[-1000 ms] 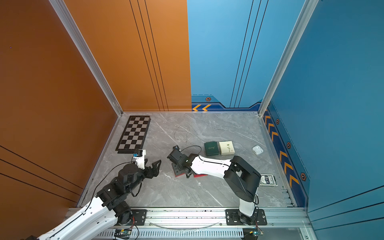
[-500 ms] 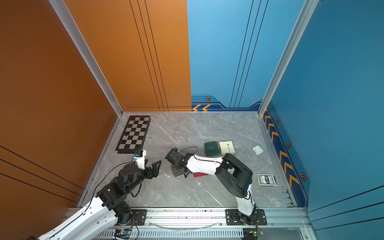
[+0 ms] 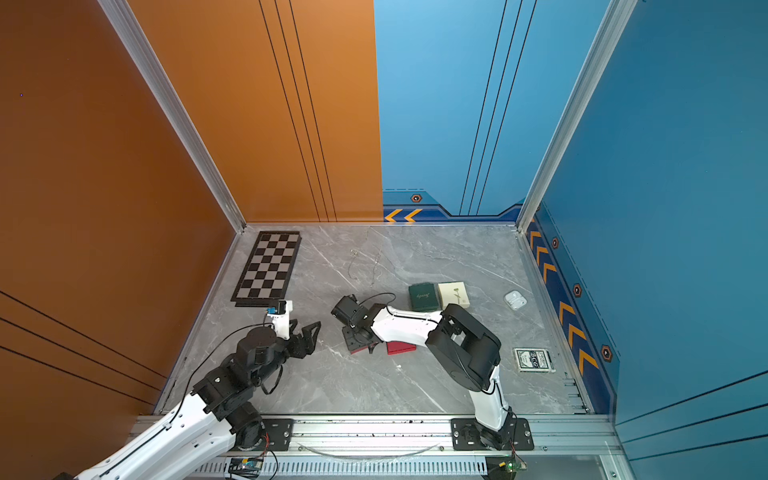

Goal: Take the necklace out of the lift-off lid jewelry box
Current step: Take out the inner lining from the jewelry box.

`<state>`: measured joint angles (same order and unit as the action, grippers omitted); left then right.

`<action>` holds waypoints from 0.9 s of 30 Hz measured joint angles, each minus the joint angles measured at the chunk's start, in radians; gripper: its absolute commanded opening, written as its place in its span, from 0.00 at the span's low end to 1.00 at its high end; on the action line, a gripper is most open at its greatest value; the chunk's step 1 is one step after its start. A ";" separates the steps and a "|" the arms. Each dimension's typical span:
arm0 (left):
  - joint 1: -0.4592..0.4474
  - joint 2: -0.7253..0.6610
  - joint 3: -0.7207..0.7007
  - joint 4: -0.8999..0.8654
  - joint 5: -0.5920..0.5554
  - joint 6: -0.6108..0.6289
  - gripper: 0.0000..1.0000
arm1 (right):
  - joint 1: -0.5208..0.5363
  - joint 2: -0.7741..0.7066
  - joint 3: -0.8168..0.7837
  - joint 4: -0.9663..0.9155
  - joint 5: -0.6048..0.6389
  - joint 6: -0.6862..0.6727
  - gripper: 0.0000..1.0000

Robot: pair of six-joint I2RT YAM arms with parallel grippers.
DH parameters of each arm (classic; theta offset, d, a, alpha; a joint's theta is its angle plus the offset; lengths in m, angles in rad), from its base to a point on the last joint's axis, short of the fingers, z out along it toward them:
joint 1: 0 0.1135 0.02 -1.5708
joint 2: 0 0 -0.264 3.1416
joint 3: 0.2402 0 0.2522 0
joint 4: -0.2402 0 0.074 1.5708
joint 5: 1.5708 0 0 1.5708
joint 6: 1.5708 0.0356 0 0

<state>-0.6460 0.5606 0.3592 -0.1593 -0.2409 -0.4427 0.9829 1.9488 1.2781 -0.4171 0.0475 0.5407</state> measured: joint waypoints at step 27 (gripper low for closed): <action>0.024 0.055 0.008 -0.014 0.041 -0.003 0.74 | 0.026 -0.179 -0.222 0.277 0.066 -0.087 0.02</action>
<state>-0.6216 0.6155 0.3668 -0.1738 -0.1997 -0.4461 1.0092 1.7702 1.0565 -0.1398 0.1139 0.4538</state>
